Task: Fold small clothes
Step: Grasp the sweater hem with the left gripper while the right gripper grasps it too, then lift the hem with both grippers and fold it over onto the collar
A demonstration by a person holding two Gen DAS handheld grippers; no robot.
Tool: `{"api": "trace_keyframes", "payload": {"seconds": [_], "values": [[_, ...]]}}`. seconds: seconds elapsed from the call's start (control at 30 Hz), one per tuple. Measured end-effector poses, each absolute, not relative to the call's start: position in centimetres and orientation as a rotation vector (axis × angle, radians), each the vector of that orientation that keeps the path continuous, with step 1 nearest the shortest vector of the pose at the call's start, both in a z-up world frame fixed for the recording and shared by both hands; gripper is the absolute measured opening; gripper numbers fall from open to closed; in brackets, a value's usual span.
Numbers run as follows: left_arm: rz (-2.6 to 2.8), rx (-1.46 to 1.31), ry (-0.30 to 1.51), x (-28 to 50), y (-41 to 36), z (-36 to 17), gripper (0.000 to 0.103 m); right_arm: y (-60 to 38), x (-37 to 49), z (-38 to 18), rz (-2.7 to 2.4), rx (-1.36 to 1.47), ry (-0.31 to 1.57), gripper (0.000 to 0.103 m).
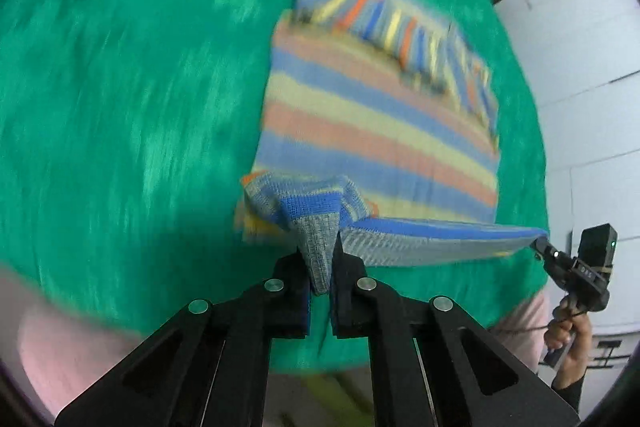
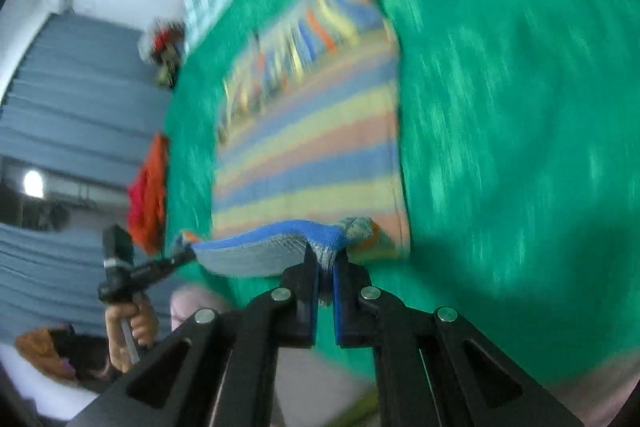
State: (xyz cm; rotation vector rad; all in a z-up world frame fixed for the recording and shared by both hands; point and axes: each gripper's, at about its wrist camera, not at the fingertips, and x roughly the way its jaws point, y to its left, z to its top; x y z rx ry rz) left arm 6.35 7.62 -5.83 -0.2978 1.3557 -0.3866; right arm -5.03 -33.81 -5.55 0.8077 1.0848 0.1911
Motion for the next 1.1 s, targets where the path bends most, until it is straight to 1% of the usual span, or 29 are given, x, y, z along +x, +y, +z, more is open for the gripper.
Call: {"api": "trace_keyframes", "payload": {"seconds": [0.07,0.2,0.37,0.53,0.63,0.67,0.73,0.77,0.8,0.9,0.97,1.03,1.07,1.1], "values": [[-0.394,-0.315,1.332,10.5,6.6,-5.5,0.005,-35.3,-1.0,-5.1,0.170,0.807,1.027,0.005],[-0.401,-0.356,1.316,17.5,4.9,-5.9,0.005,-37.3,6.0,-5.3,0.135,0.822,0.973,0.005],[-0.381,-0.365,1.323,25.1,2.8,-6.9,0.005,-39.4,14.8,-6.4,0.121,0.846,0.975,0.005],[-0.379,-0.361,1.365,30.8,1.4,-8.8,0.006,-41.3,20.5,-8.6,0.127,0.868,1.000,0.005],[-0.375,-0.343,1.367,33.5,0.8,-9.7,0.008,-42.4,23.2,-10.6,0.135,0.909,1.019,0.005],[-0.373,-0.356,1.363,34.4,0.7,-9.9,0.011,-42.9,24.0,-11.5,0.140,0.938,1.022,0.005],[-0.336,-0.408,1.335,36.5,1.4,-9.8,0.033,-43.8,24.9,-12.7,0.154,0.998,1.009,0.006],[-0.304,-0.439,1.311,37.6,2.0,-9.6,0.051,-44.4,25.4,-13.4,0.163,1.045,0.991,0.007],[-0.265,-0.471,1.260,38.4,2.7,-9.1,0.056,-44.9,25.4,-13.8,0.159,1.082,0.957,0.011],[-0.195,-0.494,1.184,39.5,3.9,-7.9,0.056,-46.0,25.5,-14.5,0.117,1.167,0.881,0.013],[-0.197,-0.473,1.167,38.7,4.2,-7.2,0.056,-45.9,25.3,-13.6,0.093,1.123,0.863,0.015],[-0.219,-0.414,1.156,37.1,3.9,-6.8,0.059,-45.5,24.9,-12.2,0.085,1.052,0.875,0.030],[-0.227,-0.368,1.154,35.8,3.8,-6.7,0.060,-45.4,24.7,-11.5,0.079,1.027,0.877,0.044],[-0.242,-0.310,1.151,33.8,4.0,-6.5,0.061,-45.2,24.3,-10.5,0.070,0.982,0.879,0.049]]}}
